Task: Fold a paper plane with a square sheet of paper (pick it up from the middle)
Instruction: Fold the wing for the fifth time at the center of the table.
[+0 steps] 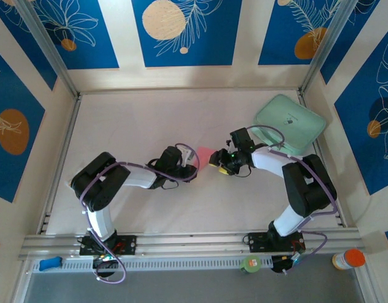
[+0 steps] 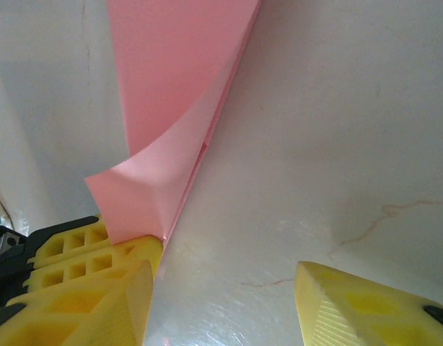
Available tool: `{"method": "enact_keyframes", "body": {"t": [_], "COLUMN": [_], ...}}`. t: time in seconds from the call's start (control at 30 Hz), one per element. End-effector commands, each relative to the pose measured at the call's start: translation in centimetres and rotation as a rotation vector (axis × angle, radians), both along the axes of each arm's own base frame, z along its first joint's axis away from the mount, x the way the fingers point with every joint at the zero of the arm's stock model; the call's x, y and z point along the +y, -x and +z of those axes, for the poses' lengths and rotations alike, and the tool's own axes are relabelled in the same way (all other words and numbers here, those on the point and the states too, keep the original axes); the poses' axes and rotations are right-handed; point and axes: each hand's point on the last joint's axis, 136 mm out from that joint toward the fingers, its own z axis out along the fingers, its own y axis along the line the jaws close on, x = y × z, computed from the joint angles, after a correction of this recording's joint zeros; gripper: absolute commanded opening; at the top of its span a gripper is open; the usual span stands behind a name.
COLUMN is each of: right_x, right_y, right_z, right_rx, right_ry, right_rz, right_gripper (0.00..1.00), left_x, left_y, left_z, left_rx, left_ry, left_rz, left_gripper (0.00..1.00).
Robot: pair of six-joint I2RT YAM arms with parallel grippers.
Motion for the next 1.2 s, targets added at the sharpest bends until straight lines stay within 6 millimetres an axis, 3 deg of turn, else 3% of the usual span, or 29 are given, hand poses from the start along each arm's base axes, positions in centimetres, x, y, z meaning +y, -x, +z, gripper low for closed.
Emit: {"method": "enact_keyframes", "body": {"t": [0.0,0.37,0.53,0.73,1.17], "right_x": [1.0,1.1,1.2,2.0,3.0], "right_y": [-0.2,-1.0,-0.5,-0.8,-0.9], "right_z": [0.5,0.5,1.1,1.8,0.3], "right_rx": [0.000,0.105,0.247,0.302,0.401], "right_ry": [-0.023,0.049,0.075,0.074,0.092], "right_rz": [0.041,-0.029,-0.167,-0.279,-0.336], "right_gripper": [0.54,0.58,0.61,0.63,0.64], "left_x": [0.4,0.9,0.6,0.2,-0.1], "left_y": [0.3,0.2,-0.2,-0.3,-0.3], "left_z": [-0.8,-1.1,-0.6,0.7,1.9], "left_rx": [0.045,0.037,-0.064,-0.244,-0.535], "left_ry": [-0.005,-0.004,-0.027,-0.060,-0.200], "left_rz": [-0.003,-0.008,-0.075,-0.169,-0.281], "left_gripper": [0.09,0.10,0.11,0.10,0.11]}}
